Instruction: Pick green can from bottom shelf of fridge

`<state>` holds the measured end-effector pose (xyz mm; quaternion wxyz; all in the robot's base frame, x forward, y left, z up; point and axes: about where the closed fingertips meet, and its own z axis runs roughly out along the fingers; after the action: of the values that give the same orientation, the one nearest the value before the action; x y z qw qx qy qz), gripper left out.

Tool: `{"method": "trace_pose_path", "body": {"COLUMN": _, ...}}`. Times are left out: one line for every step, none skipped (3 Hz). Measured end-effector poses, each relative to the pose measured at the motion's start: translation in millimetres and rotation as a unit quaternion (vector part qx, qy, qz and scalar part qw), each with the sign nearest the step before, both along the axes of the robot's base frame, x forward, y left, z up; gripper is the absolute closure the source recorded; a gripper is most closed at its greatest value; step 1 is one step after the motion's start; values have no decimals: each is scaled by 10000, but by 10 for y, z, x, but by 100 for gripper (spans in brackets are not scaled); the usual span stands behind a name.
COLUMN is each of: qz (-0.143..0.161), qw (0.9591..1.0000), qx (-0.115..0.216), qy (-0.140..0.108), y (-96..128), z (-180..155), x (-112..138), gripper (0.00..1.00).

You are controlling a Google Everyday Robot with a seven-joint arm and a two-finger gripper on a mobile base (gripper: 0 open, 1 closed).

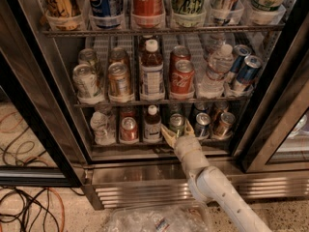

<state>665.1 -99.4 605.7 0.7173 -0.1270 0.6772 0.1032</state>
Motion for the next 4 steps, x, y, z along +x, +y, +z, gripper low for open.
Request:
{"method": "trace_pose_path", "body": {"qz": 1, "qw": 10000, "qx": 0, "qy": 0, "y": 2, "z": 0, "x": 1, "gripper": 52}}
{"method": "trace_pose_path", "body": {"qz": 1, "qw": 10000, "qx": 0, "qy": 0, "y": 2, "z": 0, "x": 1, "gripper": 75}}
{"method": "trace_pose_path", "body": {"qz": 2, "qw": 10000, "qx": 0, "qy": 0, "y": 2, "z": 1, "x": 1, "gripper": 97}}
{"method": "trace_pose_path", "body": {"qz": 119, "qw": 9999, "qx": 22, "qy": -94, "y": 4, "z": 77, "x": -62, "gripper": 100}}
